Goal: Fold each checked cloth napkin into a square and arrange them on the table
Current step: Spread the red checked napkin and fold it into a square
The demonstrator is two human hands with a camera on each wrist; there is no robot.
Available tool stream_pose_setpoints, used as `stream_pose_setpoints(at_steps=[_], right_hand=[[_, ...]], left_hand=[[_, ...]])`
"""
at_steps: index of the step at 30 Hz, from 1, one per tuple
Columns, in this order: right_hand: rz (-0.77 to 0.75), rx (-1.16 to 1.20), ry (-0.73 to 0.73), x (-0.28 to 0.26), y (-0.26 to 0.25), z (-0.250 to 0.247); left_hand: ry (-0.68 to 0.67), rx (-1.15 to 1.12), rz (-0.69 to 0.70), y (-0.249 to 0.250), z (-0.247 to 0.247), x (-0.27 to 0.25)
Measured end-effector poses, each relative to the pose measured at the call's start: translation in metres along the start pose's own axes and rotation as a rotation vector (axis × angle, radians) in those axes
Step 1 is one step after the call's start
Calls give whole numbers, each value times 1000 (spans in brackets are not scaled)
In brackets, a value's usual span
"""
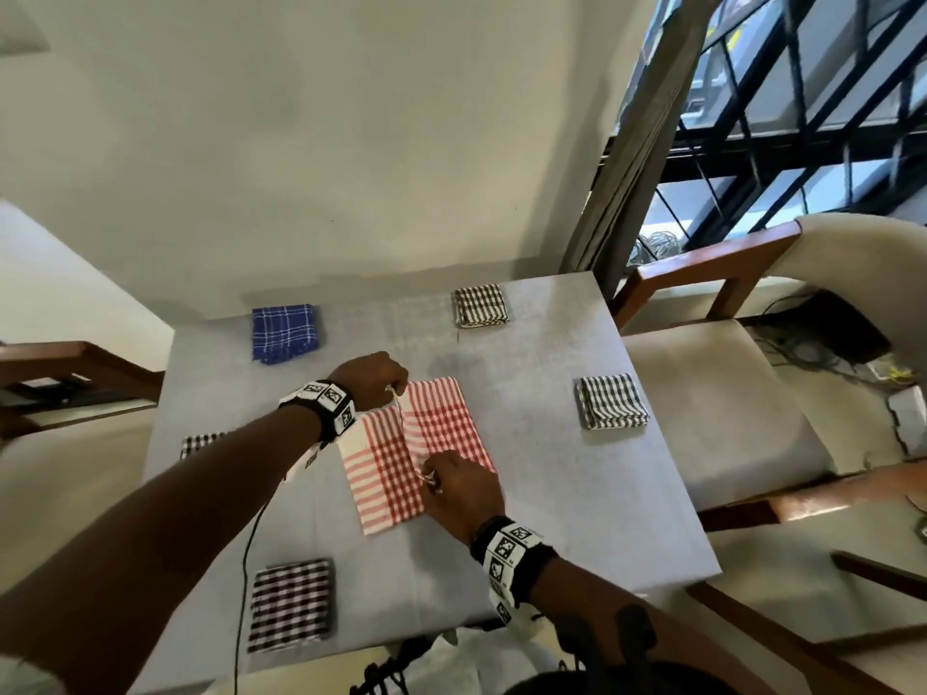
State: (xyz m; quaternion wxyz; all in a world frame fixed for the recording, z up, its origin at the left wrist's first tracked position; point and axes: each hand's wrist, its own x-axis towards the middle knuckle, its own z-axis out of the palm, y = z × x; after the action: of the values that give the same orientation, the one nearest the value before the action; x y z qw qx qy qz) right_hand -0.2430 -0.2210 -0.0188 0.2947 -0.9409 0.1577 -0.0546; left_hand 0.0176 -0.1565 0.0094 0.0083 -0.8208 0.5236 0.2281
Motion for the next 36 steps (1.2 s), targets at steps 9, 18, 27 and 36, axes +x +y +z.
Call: stream_pose_setpoints(at_steps=[9, 18, 27, 36], right_hand=[[10, -66, -151, 4, -46, 57], [3, -144, -313, 3, -50, 90], [-27, -81, -337, 17, -33, 75], [-87, -176, -84, 78, 9, 60]], left_hand=[[152, -127, -82, -45, 55, -51], [36, -15, -95, -61, 81, -66], [59, 241, -138, -44, 84, -77], [333, -49, -265, 28, 121, -56]])
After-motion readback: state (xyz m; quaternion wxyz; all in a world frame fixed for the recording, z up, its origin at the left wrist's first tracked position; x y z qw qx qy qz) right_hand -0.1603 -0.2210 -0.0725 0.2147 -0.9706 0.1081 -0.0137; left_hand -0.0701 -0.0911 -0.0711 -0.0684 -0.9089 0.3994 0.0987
